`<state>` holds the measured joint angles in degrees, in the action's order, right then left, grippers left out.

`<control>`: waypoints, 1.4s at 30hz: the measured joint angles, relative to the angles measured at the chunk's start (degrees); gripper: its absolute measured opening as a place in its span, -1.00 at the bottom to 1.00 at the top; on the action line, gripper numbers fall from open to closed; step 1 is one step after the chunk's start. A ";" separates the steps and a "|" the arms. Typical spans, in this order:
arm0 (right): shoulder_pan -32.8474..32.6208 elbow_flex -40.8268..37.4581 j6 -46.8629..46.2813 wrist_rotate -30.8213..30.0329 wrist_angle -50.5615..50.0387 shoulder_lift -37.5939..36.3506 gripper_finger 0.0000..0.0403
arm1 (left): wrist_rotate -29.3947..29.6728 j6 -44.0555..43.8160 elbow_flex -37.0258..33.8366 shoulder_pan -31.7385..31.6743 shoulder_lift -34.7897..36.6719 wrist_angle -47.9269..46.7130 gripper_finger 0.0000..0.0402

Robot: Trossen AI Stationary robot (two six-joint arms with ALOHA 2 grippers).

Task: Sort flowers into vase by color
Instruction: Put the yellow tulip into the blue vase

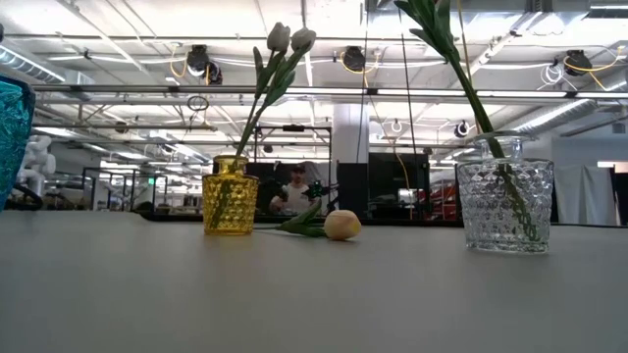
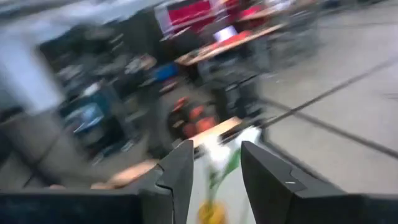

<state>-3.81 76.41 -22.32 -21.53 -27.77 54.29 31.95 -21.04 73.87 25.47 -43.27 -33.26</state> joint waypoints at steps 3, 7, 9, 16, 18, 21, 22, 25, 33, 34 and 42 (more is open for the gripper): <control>0.59 0.00 -1.00 -7.87 1.89 0.71 -0.38 | 0.71 -2.45 0.00 0.00 -0.04 0.00 -0.09; 5.58 0.01 -6.12 -9.86 -1.83 1.06 -0.38 | 1.39 -2.67 0.00 -0.04 -0.24 0.87 -0.09; 8.86 0.00 -11.50 -9.83 -6.54 1.14 -0.38 | 1.59 -2.66 0.00 -0.04 -0.40 2.39 -0.09; 21.80 -0.01 -17.53 1.81 -16.18 1.53 -0.38 | 5.21 -2.65 0.00 -0.04 -0.97 5.99 -0.09; 25.71 -0.01 -17.30 5.41 -16.61 2.04 -0.38 | 5.88 -2.66 0.00 -0.04 -1.39 6.33 -0.09; 31.77 -0.01 -16.18 10.94 -17.63 3.51 -0.38 | 6.40 -2.64 0.00 -0.04 -2.22 7.53 -0.09; 33.89 -0.01 -15.28 13.15 -17.92 4.24 -0.38 | 6.53 -2.66 0.00 -0.02 -2.55 7.94 -0.09; 39.88 -0.01 -11.73 20.53 -18.49 7.54 -0.38 | 6.55 -2.67 0.00 0.00 -3.72 9.03 -0.09; 52.55 -0.01 -1.70 38.36 -16.54 19.24 -0.38 | 6.55 -2.69 0.00 0.00 -7.33 10.31 -0.09; 53.76 -0.01 -0.82 41.09 -15.98 20.80 -0.38 | 6.55 -2.69 0.00 0.00 -7.66 10.53 -0.09; 60.20 -0.01 3.81 57.67 -12.61 32.04 -0.38 | 6.55 -2.71 0.00 0.00 -9.01 11.93 -0.09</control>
<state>56.39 76.40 -18.51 36.14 -40.38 86.33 38.50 -23.75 73.87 25.47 -52.27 -21.32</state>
